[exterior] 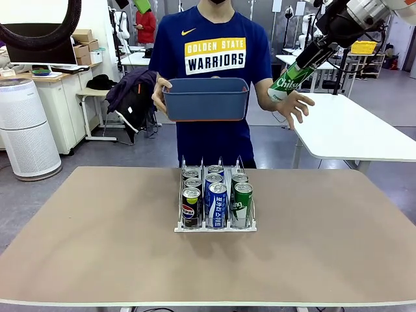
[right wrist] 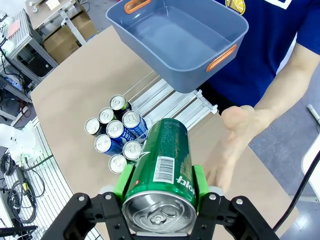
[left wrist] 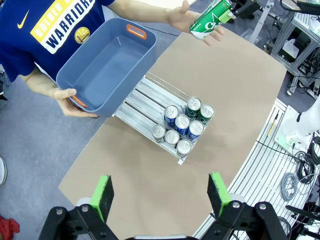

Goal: Fill the beverage cans into the dispenser.
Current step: Place the picked Sprite in the line of the Automatic Can Dispenser with the same cans.

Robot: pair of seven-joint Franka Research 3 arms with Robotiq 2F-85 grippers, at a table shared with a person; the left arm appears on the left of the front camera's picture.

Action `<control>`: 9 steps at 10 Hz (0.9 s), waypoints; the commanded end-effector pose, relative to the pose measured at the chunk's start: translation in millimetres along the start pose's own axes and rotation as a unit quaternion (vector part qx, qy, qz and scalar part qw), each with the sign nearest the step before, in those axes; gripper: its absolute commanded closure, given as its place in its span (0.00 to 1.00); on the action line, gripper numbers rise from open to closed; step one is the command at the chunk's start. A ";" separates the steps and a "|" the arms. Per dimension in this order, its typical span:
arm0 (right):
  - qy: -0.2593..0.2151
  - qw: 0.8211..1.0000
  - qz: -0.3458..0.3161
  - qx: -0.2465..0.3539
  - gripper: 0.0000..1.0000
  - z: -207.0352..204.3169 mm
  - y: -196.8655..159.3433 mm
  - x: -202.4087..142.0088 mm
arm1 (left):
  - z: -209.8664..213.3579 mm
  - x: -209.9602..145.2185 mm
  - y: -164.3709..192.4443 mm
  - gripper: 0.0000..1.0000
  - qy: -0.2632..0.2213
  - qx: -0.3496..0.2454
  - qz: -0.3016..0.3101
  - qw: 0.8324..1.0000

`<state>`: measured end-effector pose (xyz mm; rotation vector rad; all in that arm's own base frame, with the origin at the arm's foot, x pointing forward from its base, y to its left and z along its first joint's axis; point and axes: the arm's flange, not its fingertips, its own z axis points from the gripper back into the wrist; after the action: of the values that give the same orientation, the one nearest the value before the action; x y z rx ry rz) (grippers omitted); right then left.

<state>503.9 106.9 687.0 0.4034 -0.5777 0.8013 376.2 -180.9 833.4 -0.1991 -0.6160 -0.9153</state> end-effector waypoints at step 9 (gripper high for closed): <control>-0.001 1.000 0.000 -0.013 0.42 5.2 10.2 -6.5 | 0.1 -1.5 0.2 0.00 -0.005 0.003 0.001 1.000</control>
<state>502.3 107.0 686.4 0.4005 -0.5756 0.8028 376.3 -180.9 833.4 -0.1991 -0.6159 -0.9153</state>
